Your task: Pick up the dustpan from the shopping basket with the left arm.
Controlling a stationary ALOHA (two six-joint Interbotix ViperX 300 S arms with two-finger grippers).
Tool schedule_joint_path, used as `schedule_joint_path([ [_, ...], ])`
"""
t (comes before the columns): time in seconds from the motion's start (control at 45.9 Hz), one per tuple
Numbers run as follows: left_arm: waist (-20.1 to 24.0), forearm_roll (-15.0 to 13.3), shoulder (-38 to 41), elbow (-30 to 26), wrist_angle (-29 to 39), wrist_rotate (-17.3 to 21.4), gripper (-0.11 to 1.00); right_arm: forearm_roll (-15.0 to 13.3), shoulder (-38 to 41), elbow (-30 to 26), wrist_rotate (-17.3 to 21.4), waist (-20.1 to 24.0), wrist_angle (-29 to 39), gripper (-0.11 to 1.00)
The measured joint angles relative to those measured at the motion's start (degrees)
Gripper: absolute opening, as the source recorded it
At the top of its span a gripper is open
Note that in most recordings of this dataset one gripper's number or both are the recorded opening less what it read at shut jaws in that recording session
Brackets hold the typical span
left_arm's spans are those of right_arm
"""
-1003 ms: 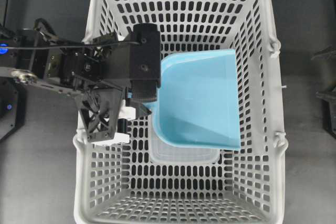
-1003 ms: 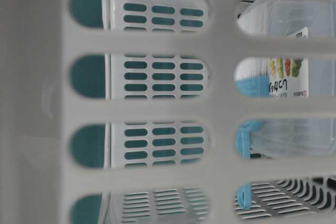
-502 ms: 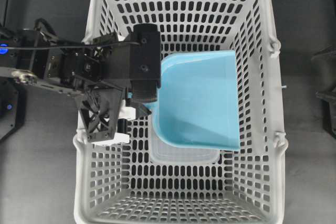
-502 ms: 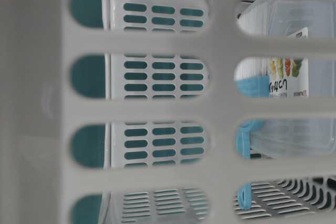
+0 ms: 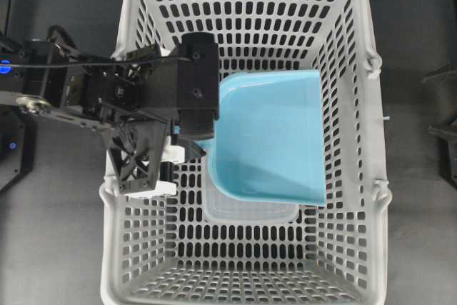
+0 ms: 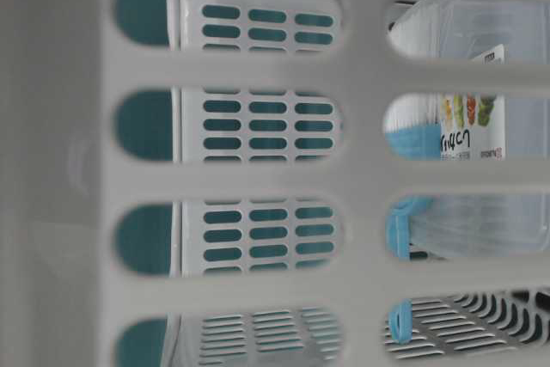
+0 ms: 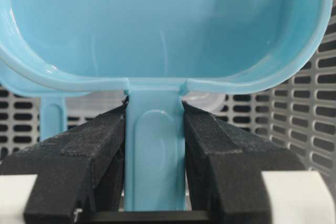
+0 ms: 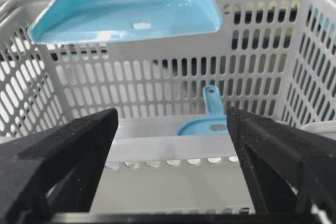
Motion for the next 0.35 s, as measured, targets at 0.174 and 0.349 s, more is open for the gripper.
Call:
schedule_joint_path([
  [0.174,0.0,0.0,0.2,0.0,-0.1,0.0,0.28,0.0,0.0,0.0,0.0,0.0,0.0,0.80],
  [0.349,0.0,0.0,0.5,0.0,0.0,0.1,0.28,0.0,0.0,0.0,0.0,0.0,0.0,0.80],
])
